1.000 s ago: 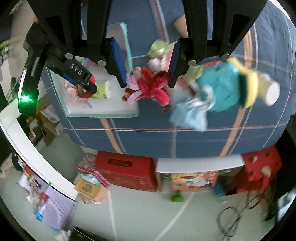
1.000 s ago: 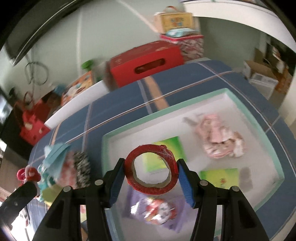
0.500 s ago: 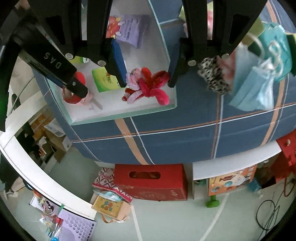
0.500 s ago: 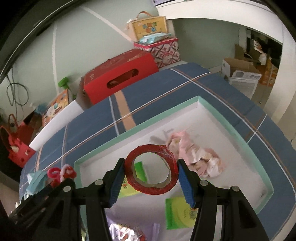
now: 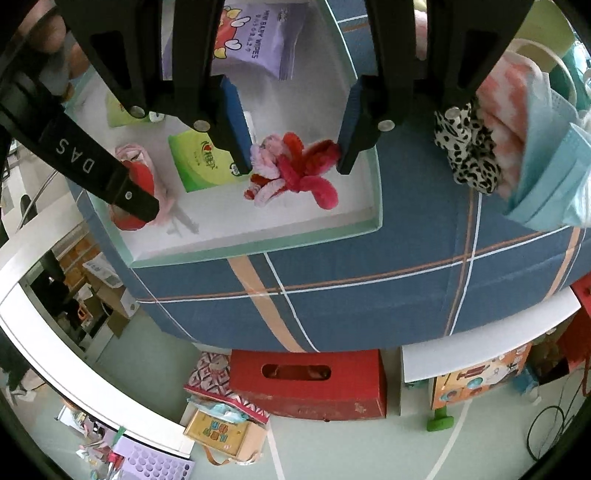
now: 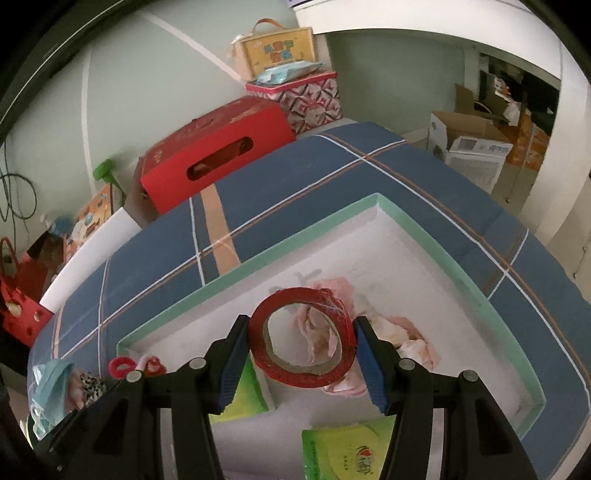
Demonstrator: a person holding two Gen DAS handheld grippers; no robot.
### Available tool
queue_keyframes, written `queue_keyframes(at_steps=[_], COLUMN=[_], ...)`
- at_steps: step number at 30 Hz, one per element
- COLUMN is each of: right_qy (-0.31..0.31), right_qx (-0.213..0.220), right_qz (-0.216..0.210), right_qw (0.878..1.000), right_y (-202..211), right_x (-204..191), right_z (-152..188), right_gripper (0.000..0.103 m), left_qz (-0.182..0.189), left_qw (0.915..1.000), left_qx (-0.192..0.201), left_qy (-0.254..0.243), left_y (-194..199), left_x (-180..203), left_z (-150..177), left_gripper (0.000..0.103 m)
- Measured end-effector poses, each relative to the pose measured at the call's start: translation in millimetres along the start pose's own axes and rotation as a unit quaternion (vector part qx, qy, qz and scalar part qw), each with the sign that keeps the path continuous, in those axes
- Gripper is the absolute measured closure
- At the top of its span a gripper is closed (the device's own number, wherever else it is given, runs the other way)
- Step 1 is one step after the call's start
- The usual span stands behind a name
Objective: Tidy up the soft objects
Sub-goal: 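Carry the tape roll with the right tool while the left tool carries the hair tie to the tray, then open the right tool over the tray while the left tool releases the hair tie inside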
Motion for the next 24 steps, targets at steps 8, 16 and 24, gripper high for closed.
queue_keyframes(at_steps=[8, 16, 24], right_qy=[0.025, 0.039, 0.057], right_qx=[-0.002, -0.019, -0.032], right_qz=[0.002, 0.021, 0.038], right_qw=[1.0, 0.999, 0.997], right_y=[11, 21, 25], right_x=[-5, 4, 11], right_z=[-2, 0, 6], right_gripper=[0.033, 0.02, 0.01], left_qz=[-0.008, -0.056, -0.082], left_qw=[0.9999, 0.9982, 0.9957], left_qx=[0.003, 0.017, 0.016], left_qy=[0.014, 0.014, 0.04], left_y=[14, 33, 47], left_x=[-6, -23, -42], left_z=[-3, -6, -3], left_gripper=[0.034, 0.013, 0.013])
Point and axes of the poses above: each gripper's, at about its wrist camera, not at the fingertips, and y roughly against the way its jaws point, x to its right, z to its underside, the point moved 8 cm from there along -y, roughly the way its jaws point, and after that the axes turned 14 degrees about x, right-handed, at the moved point
